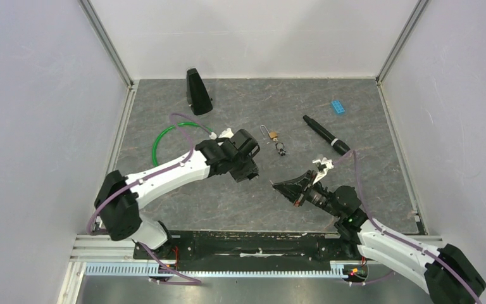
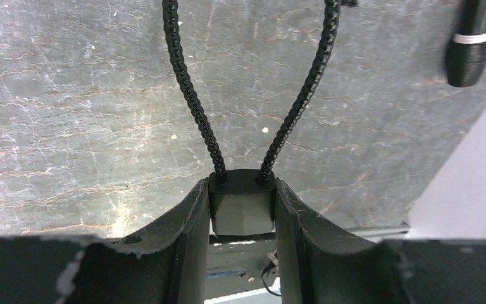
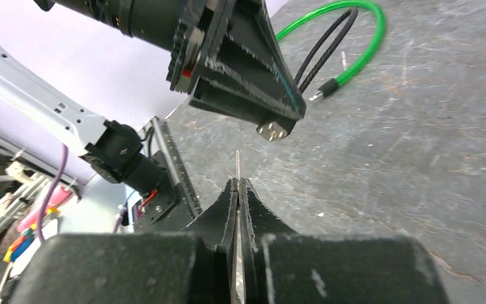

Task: Unlock with the key

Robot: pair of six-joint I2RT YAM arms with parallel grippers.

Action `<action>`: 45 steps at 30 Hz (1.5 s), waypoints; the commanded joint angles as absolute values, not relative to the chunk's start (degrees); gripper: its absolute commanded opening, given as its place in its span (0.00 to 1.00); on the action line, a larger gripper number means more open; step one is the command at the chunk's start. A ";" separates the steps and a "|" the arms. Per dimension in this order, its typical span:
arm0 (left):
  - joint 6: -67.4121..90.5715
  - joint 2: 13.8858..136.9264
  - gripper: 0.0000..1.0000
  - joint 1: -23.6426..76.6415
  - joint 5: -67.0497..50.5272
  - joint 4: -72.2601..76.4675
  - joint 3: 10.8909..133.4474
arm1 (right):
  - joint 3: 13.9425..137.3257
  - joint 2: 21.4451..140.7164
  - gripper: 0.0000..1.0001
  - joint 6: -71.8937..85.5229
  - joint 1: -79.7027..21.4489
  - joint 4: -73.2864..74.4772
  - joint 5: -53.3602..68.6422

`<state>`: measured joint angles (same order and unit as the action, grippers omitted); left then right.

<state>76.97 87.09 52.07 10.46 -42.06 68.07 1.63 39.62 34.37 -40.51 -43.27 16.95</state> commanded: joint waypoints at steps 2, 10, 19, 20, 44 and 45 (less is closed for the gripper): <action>80.95 81.69 0.04 51.88 14.26 -43.47 69.87 | 1.59 44.09 0.00 38.86 -43.25 -54.75 17.26; 82.52 79.04 0.03 51.89 13.02 -43.55 68.95 | 0.36 55.41 0.00 45.80 -45.79 -68.35 16.28; 82.79 78.36 0.03 51.94 12.36 -43.51 68.73 | 1.82 62.69 0.00 47.43 -45.86 -74.02 14.83; 82.73 78.46 0.03 51.94 12.25 -43.50 68.82 | 2.16 63.38 0.00 47.72 -45.81 -74.30 14.81; 81.39 78.01 0.02 52.36 11.17 -40.16 67.26 | 7.36 75.87 0.00 49.15 -45.79 -80.52 15.08; 81.43 77.73 0.02 52.32 11.20 -39.87 67.09 | 7.44 76.13 0.00 49.14 -45.81 -80.59 14.94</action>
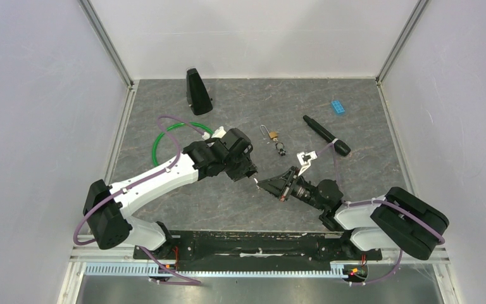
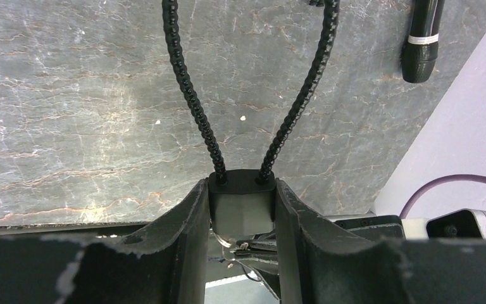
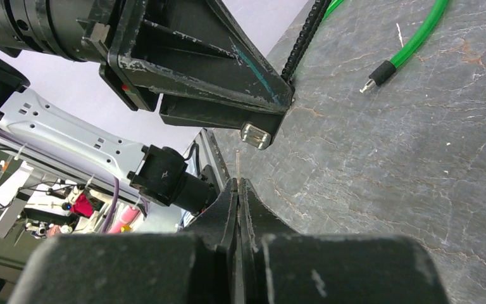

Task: Unlock with the key

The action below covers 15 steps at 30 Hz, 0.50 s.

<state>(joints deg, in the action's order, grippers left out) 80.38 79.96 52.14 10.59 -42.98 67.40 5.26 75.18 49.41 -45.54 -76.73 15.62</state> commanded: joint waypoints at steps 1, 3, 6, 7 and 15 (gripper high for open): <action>81.30 77.60 0.02 52.38 11.28 -39.64 67.00 | 7.49 76.40 0.00 49.13 -45.73 -80.60 14.85; 81.27 77.33 0.02 52.38 11.34 -39.55 66.89 | 7.71 76.75 0.00 49.05 -45.71 -80.55 14.63; 81.12 76.93 0.02 52.38 11.44 -39.55 66.58 | 8.01 77.22 0.00 48.78 -45.64 -80.59 14.18; 81.04 76.85 0.02 52.38 11.34 -39.53 66.46 | 8.09 77.40 0.00 48.80 -45.56 -80.60 14.15; 80.38 75.99 0.02 52.36 11.34 -38.64 65.61 | 8.13 77.59 0.00 48.78 -44.67 -80.60 13.76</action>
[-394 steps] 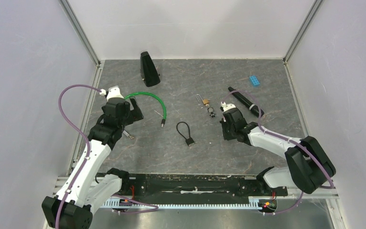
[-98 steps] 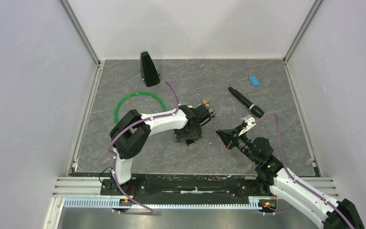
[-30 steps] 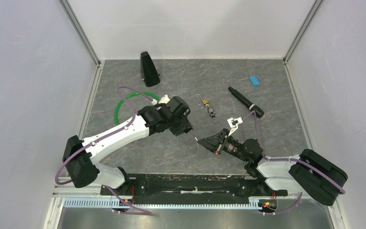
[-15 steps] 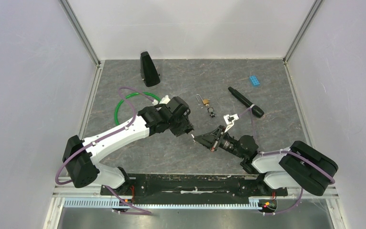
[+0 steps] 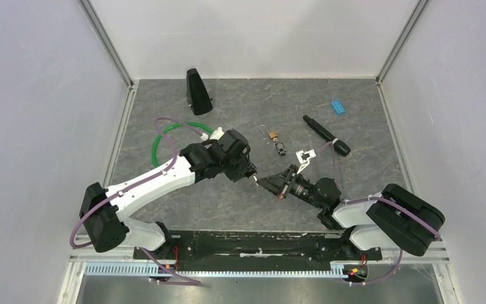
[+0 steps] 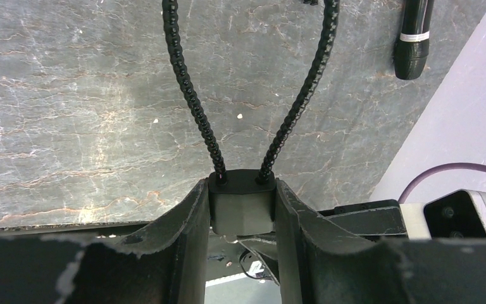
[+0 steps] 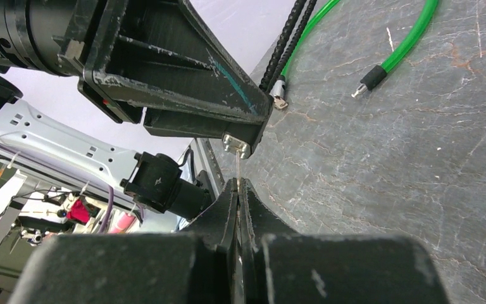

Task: Unlock with the key

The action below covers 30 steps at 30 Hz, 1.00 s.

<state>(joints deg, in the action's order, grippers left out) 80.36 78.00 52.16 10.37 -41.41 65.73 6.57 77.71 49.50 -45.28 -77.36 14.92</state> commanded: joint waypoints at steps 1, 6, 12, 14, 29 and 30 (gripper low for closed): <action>80.33 75.85 0.02 52.38 11.36 -38.67 65.57 | 8.13 77.53 0.00 48.82 -44.57 -80.60 13.73; 79.84 75.59 0.02 52.44 11.52 -38.59 65.31 | 8.67 77.83 0.00 48.91 -44.22 -80.51 14.04; 79.81 75.52 0.02 52.46 11.54 -38.17 65.22 | 9.31 78.88 0.00 49.20 -44.21 -80.76 14.66; 79.83 75.56 0.02 52.47 11.58 -37.82 65.26 | 9.40 79.09 0.00 49.33 -44.25 -80.94 14.86; 78.05 75.86 0.02 54.79 15.23 -37.79 65.48 | 7.75 77.53 0.00 50.88 -43.77 -80.71 12.35; 78.00 75.90 0.02 55.18 15.67 -37.81 65.56 | 7.79 77.39 0.00 50.84 -43.84 -80.48 12.36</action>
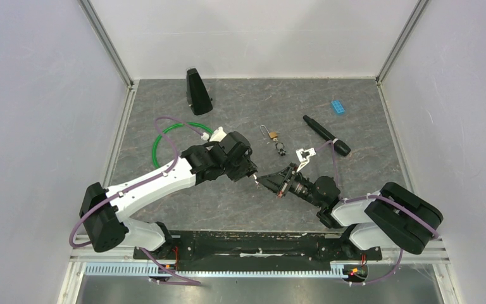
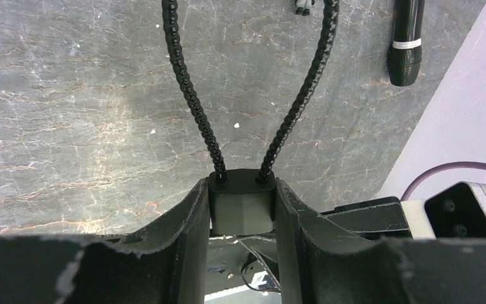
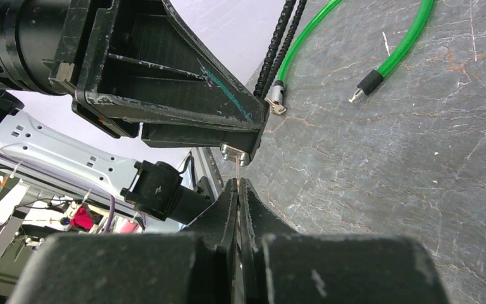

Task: Unlock with the key

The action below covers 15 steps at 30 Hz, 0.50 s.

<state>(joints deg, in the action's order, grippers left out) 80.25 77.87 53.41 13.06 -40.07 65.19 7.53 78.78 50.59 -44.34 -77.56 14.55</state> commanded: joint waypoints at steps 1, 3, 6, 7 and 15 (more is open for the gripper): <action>77.89 76.00 0.02 55.48 16.24 -37.79 65.63 | 7.95 77.28 0.00 50.80 -43.76 -80.11 12.42; 77.51 76.43 0.02 56.42 17.70 -37.94 66.03 | 8.09 77.33 0.00 51.02 -43.78 -79.51 12.41; 76.87 77.63 0.02 58.11 20.41 -39.78 67.85 | 8.33 76.95 0.00 51.39 -43.77 -78.75 12.35; 76.82 78.05 0.02 58.74 21.08 -40.34 68.44 | 8.49 76.76 0.00 51.42 -43.77 -77.74 12.13; 78.30 80.14 0.02 62.78 24.00 -40.49 70.68 | 8.71 75.26 0.00 51.36 -43.79 -72.11 9.24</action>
<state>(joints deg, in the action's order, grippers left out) 78.28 79.37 59.83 24.21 -41.45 67.29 7.53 76.07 51.53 -44.25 -73.54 14.06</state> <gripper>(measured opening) 0.430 0.005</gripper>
